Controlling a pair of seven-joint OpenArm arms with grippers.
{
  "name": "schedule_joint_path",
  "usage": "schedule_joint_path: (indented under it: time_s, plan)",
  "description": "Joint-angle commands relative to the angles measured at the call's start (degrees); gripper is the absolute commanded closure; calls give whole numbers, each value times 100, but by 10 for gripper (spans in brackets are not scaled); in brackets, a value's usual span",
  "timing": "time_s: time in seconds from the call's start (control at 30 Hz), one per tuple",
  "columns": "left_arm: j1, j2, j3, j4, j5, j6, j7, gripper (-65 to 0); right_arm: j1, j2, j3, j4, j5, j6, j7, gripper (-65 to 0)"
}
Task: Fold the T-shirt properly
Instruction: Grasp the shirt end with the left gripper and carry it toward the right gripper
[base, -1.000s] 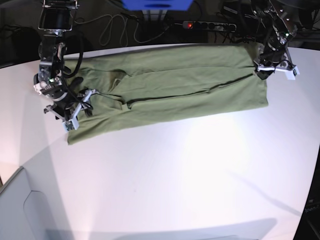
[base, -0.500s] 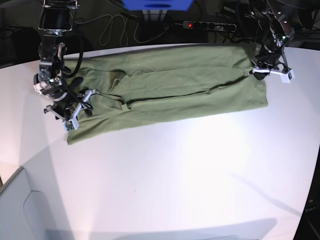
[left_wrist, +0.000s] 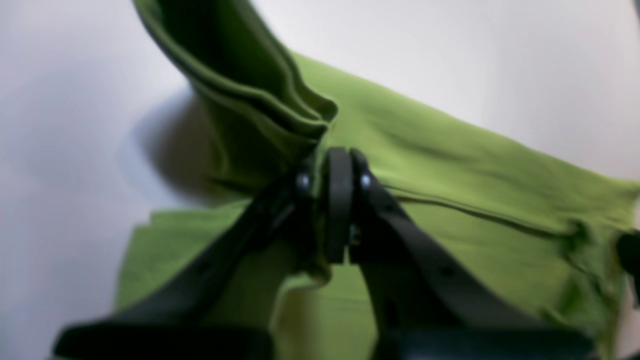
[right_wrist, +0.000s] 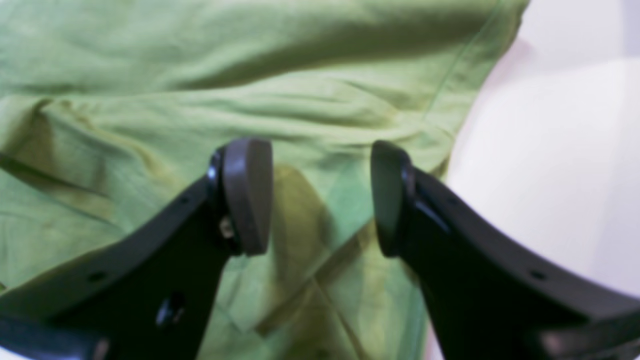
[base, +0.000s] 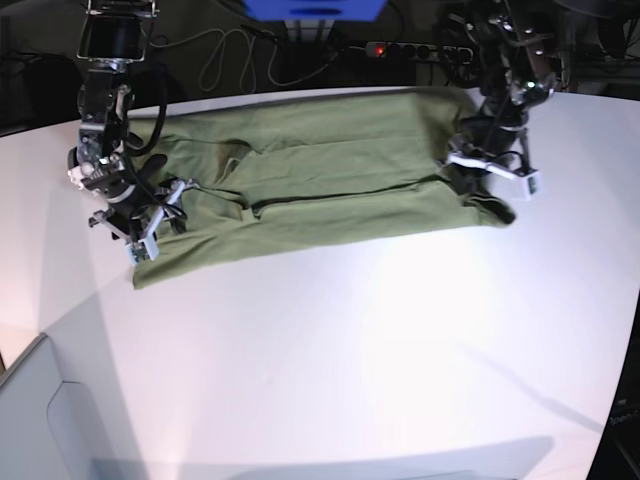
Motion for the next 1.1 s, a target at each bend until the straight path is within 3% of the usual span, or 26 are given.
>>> schedule_joint_path:
  time_s: [0.0,0.27,0.5,1.07]
  plan:
    - [-1,30,118,118,26,-31,-67,0,81,61,23,118,64,41,113,-298]
    - [-10,443,1411,127,1072,-31,-93,0,81,79,23,118,64,41,113,-298]
    - [-45,522,2431,-22,1740,-31,-797,0,72,79,23,118,56,41,113,-298]
    - [-695,539,3740,-770,1801,-31,-1113,0,81,79,23,118,38,41,113,-298]
